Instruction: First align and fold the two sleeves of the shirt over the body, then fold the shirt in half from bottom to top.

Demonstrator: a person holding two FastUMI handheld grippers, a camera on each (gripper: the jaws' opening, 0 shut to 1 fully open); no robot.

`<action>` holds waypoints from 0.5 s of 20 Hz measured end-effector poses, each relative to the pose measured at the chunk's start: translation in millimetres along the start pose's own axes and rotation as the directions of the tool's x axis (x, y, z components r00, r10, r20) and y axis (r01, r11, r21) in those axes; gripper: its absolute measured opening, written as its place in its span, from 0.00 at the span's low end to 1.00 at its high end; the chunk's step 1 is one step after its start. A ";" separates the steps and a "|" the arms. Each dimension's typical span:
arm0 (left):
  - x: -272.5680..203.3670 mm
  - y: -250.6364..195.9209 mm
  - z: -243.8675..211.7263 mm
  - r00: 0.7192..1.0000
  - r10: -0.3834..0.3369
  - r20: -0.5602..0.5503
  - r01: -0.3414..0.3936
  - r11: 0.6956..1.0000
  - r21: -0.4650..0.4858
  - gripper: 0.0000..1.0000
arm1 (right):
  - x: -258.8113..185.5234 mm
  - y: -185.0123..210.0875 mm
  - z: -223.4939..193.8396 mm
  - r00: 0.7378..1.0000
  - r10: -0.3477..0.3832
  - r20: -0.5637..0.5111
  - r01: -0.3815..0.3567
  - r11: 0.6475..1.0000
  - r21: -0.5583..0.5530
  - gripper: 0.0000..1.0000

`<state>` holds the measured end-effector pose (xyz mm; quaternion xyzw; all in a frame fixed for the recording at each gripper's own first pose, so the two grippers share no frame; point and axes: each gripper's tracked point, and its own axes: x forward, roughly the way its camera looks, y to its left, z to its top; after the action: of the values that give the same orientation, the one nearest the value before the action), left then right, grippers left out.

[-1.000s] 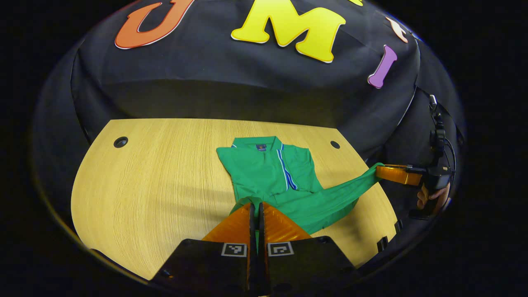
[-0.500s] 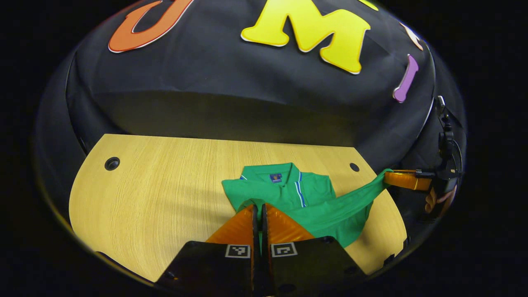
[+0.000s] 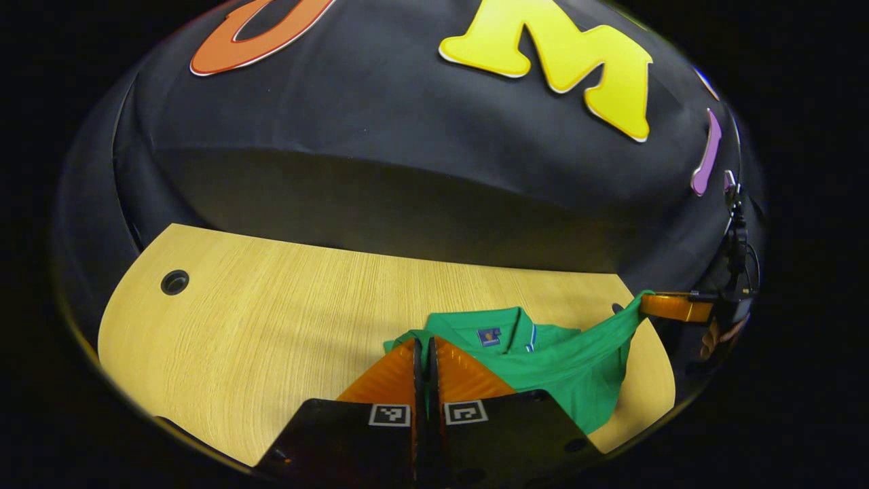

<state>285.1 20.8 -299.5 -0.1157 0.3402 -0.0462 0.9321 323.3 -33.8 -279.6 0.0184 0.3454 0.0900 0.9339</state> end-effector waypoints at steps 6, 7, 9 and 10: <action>47.2 16.2 -2.0 0.998 0.050 0.027 -0.051 0.999 0.011 0.06 | 48.7 -8.5 -5.9 1.000 0.004 0.017 -0.004 1.000 -0.017 0.00; 53.1 20.4 -8.7 0.998 0.057 0.015 -0.057 0.998 0.001 0.06 | 56.7 -12.0 -11.1 1.000 0.004 0.008 -0.004 1.000 -0.012 0.00; 64.2 30.2 -22.9 0.998 0.067 -0.013 -0.067 0.998 -0.005 0.07 | 69.5 -20.4 -21.7 1.000 -0.003 -0.010 0.003 1.000 -0.006 0.00; 69.3 34.0 -28.4 0.997 0.067 -0.023 -0.067 0.998 -0.006 0.07 | 75.7 -24.8 -26.5 1.000 -0.003 -0.020 0.003 1.000 -0.003 0.00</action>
<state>320.0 37.1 -372.2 -0.1069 0.3544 -0.0149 0.9288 366.4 -45.2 -350.8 0.0157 0.3545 0.0893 0.9306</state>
